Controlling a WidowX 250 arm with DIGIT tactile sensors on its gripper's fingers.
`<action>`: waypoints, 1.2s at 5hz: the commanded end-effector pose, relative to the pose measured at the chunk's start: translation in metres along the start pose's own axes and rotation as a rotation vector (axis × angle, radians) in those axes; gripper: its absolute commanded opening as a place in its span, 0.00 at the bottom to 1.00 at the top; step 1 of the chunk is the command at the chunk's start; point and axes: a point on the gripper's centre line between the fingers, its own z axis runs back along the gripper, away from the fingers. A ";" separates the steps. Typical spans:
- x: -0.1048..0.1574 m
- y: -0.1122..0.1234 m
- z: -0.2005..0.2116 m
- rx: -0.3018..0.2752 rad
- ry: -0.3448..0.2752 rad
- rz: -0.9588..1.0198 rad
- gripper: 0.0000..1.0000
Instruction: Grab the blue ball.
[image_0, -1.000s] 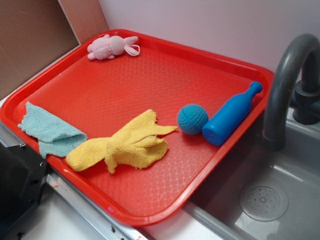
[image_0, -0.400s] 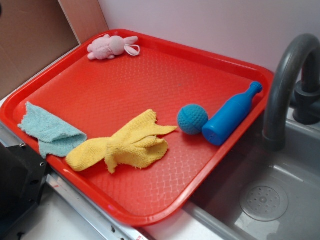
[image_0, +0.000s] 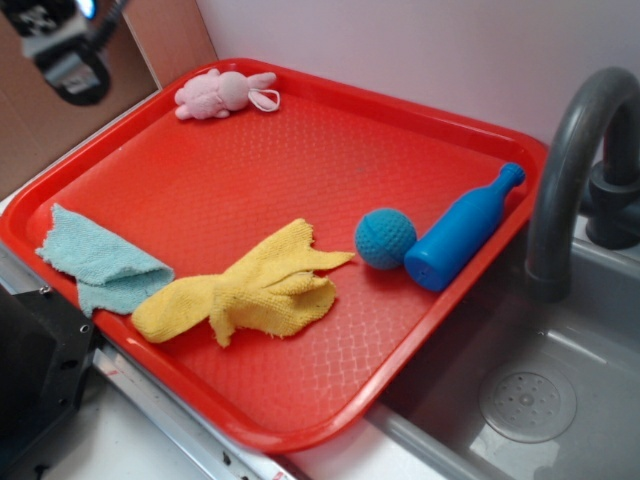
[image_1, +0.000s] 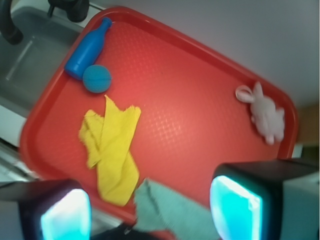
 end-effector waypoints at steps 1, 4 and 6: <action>0.057 -0.017 -0.038 -0.022 -0.193 -0.244 1.00; 0.103 -0.049 -0.119 -0.251 -0.172 -0.616 1.00; 0.102 -0.059 -0.149 -0.285 -0.103 -0.693 1.00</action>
